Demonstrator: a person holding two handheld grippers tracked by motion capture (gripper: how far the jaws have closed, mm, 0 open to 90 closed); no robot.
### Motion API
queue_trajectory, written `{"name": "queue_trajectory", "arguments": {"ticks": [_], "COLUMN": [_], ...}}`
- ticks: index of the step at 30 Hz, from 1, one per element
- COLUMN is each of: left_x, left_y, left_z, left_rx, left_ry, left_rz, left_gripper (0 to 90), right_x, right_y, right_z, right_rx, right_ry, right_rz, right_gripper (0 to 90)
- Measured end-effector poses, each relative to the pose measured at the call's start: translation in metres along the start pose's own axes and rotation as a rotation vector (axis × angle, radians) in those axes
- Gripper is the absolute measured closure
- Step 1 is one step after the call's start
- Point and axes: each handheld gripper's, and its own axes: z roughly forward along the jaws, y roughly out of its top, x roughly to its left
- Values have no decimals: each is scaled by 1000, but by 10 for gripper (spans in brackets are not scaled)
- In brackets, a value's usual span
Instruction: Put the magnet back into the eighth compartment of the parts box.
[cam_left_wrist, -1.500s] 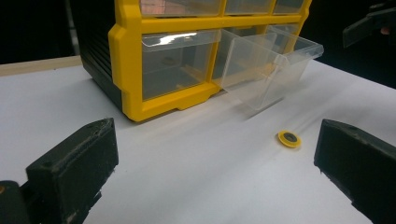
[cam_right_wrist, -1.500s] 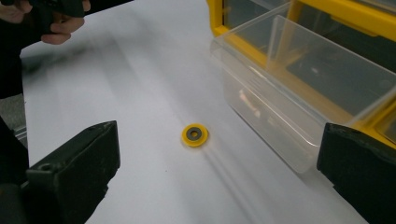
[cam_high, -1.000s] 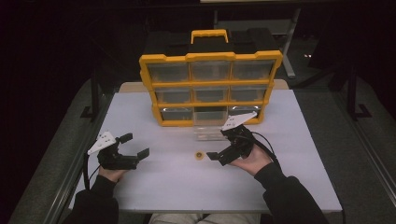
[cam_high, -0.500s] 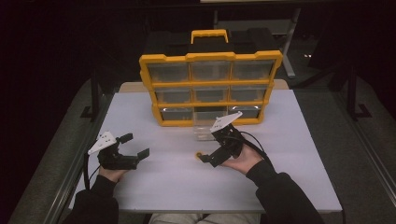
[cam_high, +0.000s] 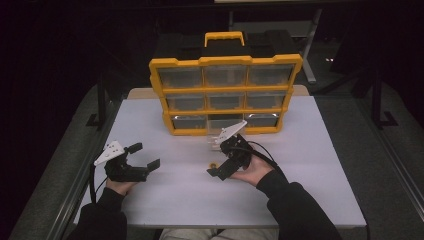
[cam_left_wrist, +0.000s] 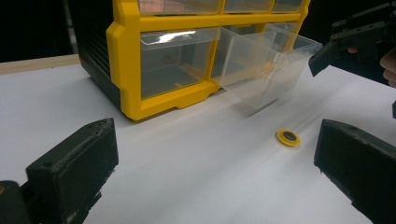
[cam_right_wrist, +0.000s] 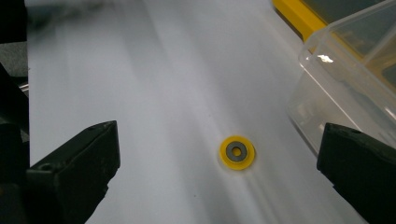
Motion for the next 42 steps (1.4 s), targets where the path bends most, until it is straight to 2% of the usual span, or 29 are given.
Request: {"name": "queue_trajectory", "arguments": {"ticks": [11,19,27,33,34,37,42], "left_x": [0,0,0,0,0,0,0], "left_y": [0,0,0,0,0,0,0], "left_z": [0,1,1,1,1,1,1], "left_rx": [1,0,2,1,2,0,0], "left_ry": [-3,-5,-8,-8,-7,-6,-6], "left_rz": [0,-1,-2,-3,-2,-3,-3], "left_gripper": [0,0,0,0,0,0,0], "right_x": [-1,3,4,7,6,5,3], "right_y": [1,0,0,-3,-6,-8,-9], "right_z": [15,30,36,40,44,49,51], "right_rx": [52,90,104,126,146,162,153], "right_ry": [3,-4,-43,-25,-17,-26,-31], "right_rz": [2,-17,-27,-16,1,11,24], "right_gripper": [0,0,7,9,9,8,24]}}
